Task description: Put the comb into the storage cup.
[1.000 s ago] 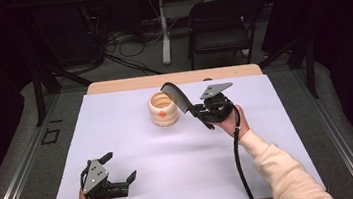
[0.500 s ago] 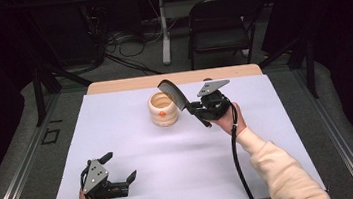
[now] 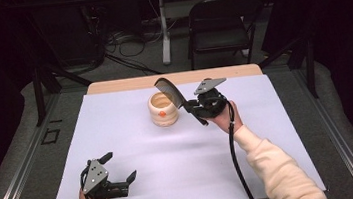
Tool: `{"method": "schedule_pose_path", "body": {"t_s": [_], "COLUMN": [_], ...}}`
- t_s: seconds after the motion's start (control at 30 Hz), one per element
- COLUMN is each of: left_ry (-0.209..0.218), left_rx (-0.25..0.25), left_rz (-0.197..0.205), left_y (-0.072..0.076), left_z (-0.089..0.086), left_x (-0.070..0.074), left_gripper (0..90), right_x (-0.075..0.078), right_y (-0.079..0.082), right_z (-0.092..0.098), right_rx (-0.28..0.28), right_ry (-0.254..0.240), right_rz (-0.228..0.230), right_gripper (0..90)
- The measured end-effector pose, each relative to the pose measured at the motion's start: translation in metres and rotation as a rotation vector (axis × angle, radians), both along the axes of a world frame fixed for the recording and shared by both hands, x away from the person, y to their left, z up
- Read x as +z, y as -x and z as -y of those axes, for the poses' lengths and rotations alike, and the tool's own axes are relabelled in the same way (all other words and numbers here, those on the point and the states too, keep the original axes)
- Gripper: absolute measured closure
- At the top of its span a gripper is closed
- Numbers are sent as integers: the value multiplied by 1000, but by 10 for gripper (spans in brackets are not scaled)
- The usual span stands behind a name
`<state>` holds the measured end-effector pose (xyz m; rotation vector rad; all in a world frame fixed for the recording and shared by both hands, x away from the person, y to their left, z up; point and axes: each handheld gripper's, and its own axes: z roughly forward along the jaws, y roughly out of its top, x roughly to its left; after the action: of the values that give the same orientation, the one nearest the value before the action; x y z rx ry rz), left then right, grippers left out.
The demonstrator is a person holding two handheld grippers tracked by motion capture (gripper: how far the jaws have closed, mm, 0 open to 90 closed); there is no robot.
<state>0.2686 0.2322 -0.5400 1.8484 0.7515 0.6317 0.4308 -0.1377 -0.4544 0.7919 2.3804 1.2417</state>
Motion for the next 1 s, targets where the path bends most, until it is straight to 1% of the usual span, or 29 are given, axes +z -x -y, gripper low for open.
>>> {"method": "schedule_pose_path", "body": {"t_s": [0.7, 1.0], "left_ry": [3, 3], "left_rx": [1, 1], "left_rz": [-2, -1], "left_y": [0, 0], "left_z": [1, 0], "left_x": [0, 0], "left_gripper": [2, 2], "right_x": [4, 6], "right_y": [-5, -8], "right_z": [-10, -13], "right_rx": [7, 5], "right_ry": [-7, -20], "right_rz": [10, 19], "right_gripper": [720, 720]}}
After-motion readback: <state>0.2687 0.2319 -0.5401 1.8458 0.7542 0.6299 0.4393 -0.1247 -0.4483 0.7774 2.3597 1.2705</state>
